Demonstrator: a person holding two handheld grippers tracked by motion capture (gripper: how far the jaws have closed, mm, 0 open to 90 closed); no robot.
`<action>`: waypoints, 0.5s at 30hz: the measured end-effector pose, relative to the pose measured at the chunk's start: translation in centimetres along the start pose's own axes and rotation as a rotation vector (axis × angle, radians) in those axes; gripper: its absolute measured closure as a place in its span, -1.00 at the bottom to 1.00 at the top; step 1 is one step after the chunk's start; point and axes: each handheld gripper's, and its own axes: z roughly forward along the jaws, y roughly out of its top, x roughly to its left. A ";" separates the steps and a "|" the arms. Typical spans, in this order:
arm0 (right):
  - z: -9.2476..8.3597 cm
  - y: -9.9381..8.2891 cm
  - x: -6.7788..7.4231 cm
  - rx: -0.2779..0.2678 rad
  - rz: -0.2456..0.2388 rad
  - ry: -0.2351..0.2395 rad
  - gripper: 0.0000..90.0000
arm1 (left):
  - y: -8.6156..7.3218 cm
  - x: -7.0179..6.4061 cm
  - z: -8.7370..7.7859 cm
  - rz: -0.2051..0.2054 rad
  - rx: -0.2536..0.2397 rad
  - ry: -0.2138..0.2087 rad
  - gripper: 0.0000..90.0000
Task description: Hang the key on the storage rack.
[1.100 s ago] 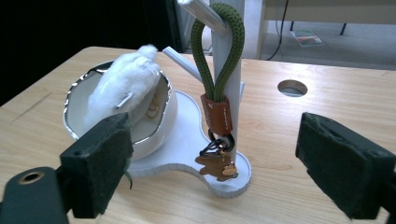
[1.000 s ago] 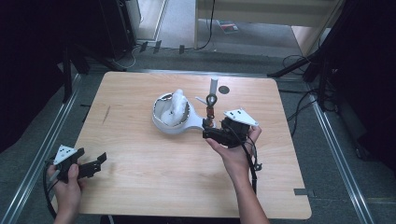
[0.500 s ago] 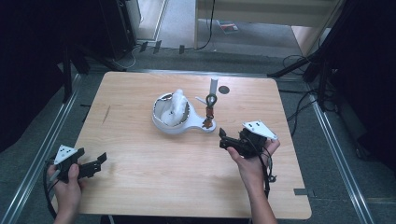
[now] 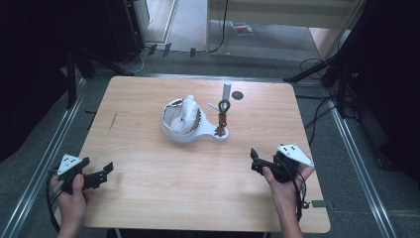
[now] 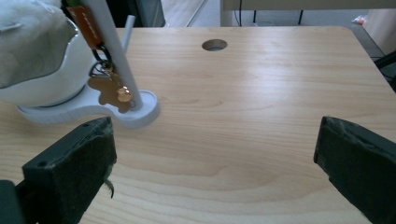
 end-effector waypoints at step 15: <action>-2.0 -3.2 -5.3 0.034 -0.003 -0.091 -1.00 | 0.0 0.0 0.0 0.000 0.002 -0.001 -0.84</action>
